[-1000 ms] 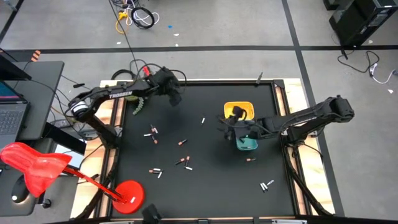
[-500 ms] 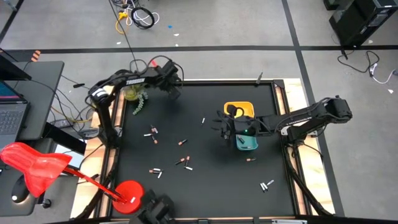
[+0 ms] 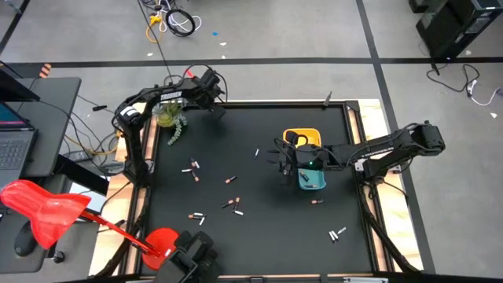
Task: Sort batteries
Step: Put the silver black battery into the yellow bin
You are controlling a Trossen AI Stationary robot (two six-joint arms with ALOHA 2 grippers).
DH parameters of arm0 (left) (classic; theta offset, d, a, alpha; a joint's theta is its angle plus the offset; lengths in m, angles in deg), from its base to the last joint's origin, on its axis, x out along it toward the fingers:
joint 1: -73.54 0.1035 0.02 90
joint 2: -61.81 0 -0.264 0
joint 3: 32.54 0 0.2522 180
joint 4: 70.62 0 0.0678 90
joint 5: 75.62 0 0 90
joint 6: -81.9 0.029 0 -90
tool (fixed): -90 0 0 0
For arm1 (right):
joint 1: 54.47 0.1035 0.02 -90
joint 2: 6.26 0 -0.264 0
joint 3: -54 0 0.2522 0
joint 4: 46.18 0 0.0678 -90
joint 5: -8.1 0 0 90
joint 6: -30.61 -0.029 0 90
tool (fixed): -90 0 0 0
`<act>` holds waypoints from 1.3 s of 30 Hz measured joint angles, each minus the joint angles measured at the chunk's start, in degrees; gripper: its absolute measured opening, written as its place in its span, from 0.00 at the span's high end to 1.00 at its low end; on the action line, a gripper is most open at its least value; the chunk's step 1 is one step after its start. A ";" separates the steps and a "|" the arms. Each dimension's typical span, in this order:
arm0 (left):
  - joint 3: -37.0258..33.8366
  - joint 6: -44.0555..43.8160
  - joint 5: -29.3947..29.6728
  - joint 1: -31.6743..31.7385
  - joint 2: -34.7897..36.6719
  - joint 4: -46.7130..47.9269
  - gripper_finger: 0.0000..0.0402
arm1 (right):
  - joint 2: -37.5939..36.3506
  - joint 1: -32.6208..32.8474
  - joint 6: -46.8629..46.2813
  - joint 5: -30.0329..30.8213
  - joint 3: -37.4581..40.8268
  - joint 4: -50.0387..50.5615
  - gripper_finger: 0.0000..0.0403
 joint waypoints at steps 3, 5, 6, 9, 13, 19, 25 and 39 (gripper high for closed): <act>0.02 0.02 -0.09 0.30 -1.19 -0.29 0.55 | -0.02 -0.42 -0.14 -1.15 0.00 -0.25 0.61; 0.11 0.27 -0.96 0.34 -1.91 -0.29 0.55 | -0.02 -0.45 -0.30 -1.39 0.00 -0.28 0.61; 0.10 0.77 -1.50 0.33 -2.45 -0.28 0.55 | -0.02 -0.45 -0.29 -1.43 0.00 -0.28 0.61; 0.11 1.41 -3.03 -0.22 -2.78 -0.05 0.55 | -0.02 -0.45 -0.37 -1.57 0.00 -0.32 0.62; 0.11 1.45 -3.47 -1.19 -2.88 0.89 0.55 | -0.02 -0.52 -0.31 -1.57 -0.01 -0.33 0.62; 0.15 1.66 -5.10 -3.19 -2.87 3.84 0.60 | -0.04 -0.80 -0.30 -1.61 -0.02 -0.33 0.63; 0.13 1.49 -5.09 -6.91 -2.77 6.22 0.65 | -0.04 -0.87 -0.42 -2.49 -0.02 -0.33 0.63; -0.05 -1.02 1.77 -11.97 -2.86 5.66 0.66 | -0.07 -0.01 -1.03 -2.55 -0.02 -0.62 0.63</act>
